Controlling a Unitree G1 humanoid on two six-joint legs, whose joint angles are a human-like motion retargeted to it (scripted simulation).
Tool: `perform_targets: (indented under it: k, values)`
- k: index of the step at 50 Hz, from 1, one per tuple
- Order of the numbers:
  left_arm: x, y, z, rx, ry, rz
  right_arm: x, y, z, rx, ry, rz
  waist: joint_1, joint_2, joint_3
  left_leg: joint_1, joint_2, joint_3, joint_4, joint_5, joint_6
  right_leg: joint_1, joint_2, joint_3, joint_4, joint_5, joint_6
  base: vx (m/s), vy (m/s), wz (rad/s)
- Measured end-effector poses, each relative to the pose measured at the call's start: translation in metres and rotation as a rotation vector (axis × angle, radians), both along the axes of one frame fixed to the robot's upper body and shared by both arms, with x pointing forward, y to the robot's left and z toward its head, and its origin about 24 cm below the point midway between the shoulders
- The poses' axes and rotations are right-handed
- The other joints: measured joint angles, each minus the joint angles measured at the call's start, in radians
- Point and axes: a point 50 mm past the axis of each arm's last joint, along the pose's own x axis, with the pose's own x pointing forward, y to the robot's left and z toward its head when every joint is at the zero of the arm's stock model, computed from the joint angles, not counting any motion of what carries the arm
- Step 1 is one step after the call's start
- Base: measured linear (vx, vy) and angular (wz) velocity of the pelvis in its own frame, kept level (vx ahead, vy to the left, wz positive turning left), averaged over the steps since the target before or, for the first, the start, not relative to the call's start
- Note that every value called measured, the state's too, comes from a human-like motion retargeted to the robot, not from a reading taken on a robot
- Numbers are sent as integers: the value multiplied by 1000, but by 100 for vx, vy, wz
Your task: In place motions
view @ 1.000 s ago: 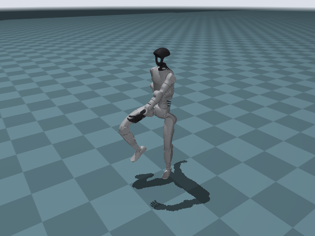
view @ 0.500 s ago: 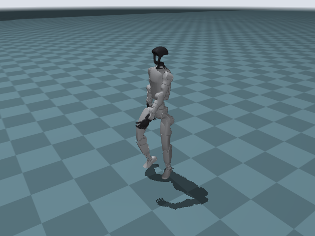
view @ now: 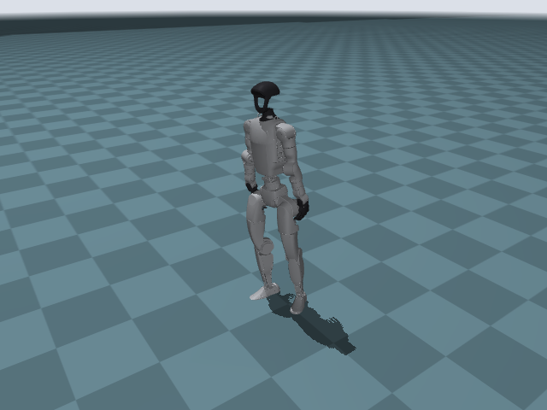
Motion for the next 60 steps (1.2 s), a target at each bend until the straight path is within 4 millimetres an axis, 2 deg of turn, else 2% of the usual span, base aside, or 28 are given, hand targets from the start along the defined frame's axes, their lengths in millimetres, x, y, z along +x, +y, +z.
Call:
perform_targets:
  k: [3, 5, 8, 11, 16, 19, 22, 23, 25, 28, 32, 35, 38, 40, 42, 43, 45, 47, 48, 50, 52, 54, 56, 58, 60]
  values:
    - [4, 1, -1, -1, -17, 42, -24, 4, 4, -18, 76, -49, 21, -5, 18, 5, 8, -7, 0, 5, -8, 11, 4, -11, -3, -1, -4, -4, -12, 12]
    - [9, 1, -1, -7, -34, 57, -32, 4, 5, -31, 96, -38, 18, -1, 28, 7, 17, -9, 1, 6, -14, 17, 10, -17, -6, -1, -7, -4, -9, 9]
    - [14, -3, -4, -25, -77, 88, -34, -1, 6, -44, 103, 31, -3, 12, 36, 9, 33, -1, 0, 7, -21, 18, 28, -13, -9, -1, -15, 2, -14, -13]
    - [17, -12, -6, -43, -127, 126, -26, -9, 5, -65, 89, 112, -23, 36, 51, 16, 53, 8, 2, 5, -27, 17, 48, 0, -10, 4, -20, -3, -8, -29]
    - [7, -25, -5, -44, -104, 169, 3, -15, 3, -104, 22, 180, -49, 61, 94, 31, 86, 12, 40, -16, -39, 24, 73, 28, -14, 15, -34, -6, -7, -35]
    - [-2, -27, -4, 19, -78, 233, 21, -10, 1, -104, -27, 158, -44, 44, 118, -13, 105, -20, 159, -9, -25, 27, 55, 47, -14, 24, -38, -5, -9, -29]
    - [-5, -18, -5, 190, -75, 338, 46, 13, -4, -51, -106, 125, -3, -26, 159, -124, 154, -14, 435, 97, -2, 39, 3, 70, -19, 37, -34, -20, -19, -19]
    - [-4, -12, -5, 244, -73, 369, 57, 24, -6, -17, -137, 116, 14, -45, 169, -205, 190, -46, 577, 127, 9, 38, -10, 69, -24, 41, -30, -22, -22, 5]
    - [-10, -1, -3, 305, -50, 405, 76, 47, -8, 79, -206, 113, 60, -65, 177, -370, 175, -200, 791, 158, 23, 32, -16, 67, -36, 51, -28, -11, -16, 14]
    - [-29, 10, 4, 275, 32, 385, 105, 71, -6, 234, -305, 157, 126, -87, 186, -481, 178, -217, 983, 71, 40, 35, -36, 55, -36, 52, -35, -1, 0, 24]
    - [-39, 17, 9, 250, 93, 359, 149, 89, 3, 319, -465, 305, 156, -77, 200, -518, 199, -191, 1053, 37, 46, 41, -37, 42, -29, 46, -34, -6, 10, 15]
    - [-46, 20, 10, 304, 97, 354, 158, 96, 6, 334, -528, 438, 123, -65, 179, -460, 151, -212, 946, 64, 16, 62, -34, 20, -30, 33, -24, 15, 15, 32]
    - [-36, 20, 6, 365, 46, 358, 143, 90, 1, 307, -478, 554, 80, -61, 147, -317, 66, -238, 685, 132, -6, 79, -38, -11, -9, 7, -8, 22, 21, 43]
    - [-21, 22, 1, 384, -10, 357, 121, 80, -5, 275, -402, 584, 65, -60, 128, -194, 25, -231, 466, 72, -27, 80, -35, -20, 22, -12, -8, 21, 13, 18]
    - [4, 17, -5, 352, -79, 337, 93, 64, -9, 229, -307, 564, 43, -45, 123, -66, 25, -131, 271, -23, -11, 63, -27, -30, 100, -33, -23, 15, 21, 25]
    - [21, 12, -8, 316, -122, 320, 78, 54, -11, 194, -257, 537, 19, -26, 125, -25, 31, -96, 187, -21, 8, 43, -19, -42, 158, -33, -40, 3, 16, 42]
    - [64, 2, -12, 209, -235, 267, 48, 32, -10, 109, -152, 443, -29, 16, 143, 10, 38, -131, 80, 11, 10, -30, -4, -69, 316, 66, -102, -14, 17, 13]
    - [125, -8, -10, 71, -398, 178, 31, 10, -6, 16, -89, 286, -21, 39, 191, 13, 73, -71, 42, 33, -2, -172, -33, -49, 567, 198, -163, -35, 31, -67]
    - [154, -11, -7, 16, -484, 125, 23, 0, -3, -21, -64, 202, -35, 42, 212, 12, 73, -57, 30, 37, 2, -239, -50, -44, 681, 221, -200, -33, 28, -23]
    - [207, -18, 5, -77, -643, 6, 0, -16, 4, -77, 2, 41, -86, 49, 238, 11, 68, -57, 4, 50, 1, -345, -87, -58, 869, 175, -237, -20, 18, 49]
    - [244, -17, 19, -123, -759, -118, -26, -27, 11, -131, 73, -81, -148, 48, 247, 5, 61, -55, -4, 48, 4, -433, -117, -69, 989, 149, -240, -9, 10, 87]
    - [262, -14, 26, -100, -803, -202, -53, -33, 19, -208, 145, -175, -178, 54, 246, -18, 69, -96, 7, 53, 13, -483, -90, -57, 1021, 153, -218, 0, -2, 53]
    - [268, -15, 28, -65, -820, -248, -78, -34, 25, -277, 200, -259, -156, 51, 238, -21, 74, -107, 13, 55, 16, -484, -64, -55, 998, 159, -202, 11, -7, -5]
    - [265, -16, 26, -52, -826, -272, -94, -31, 29, -320, 220, -314, -121, 40, 234, -5, 67, -99, 11, 52, 16, -443, -48, -55, 943, 166, -184, 13, -6, -33]
    - [249, -15, 19, -53, -792, -284, -98, -27, 29, -335, 220, -320, -95, 25, 228, 22, 50, -86, 4, 44, 15, -371, -28, -49, 855, 182, -165, 15, -3, -43]
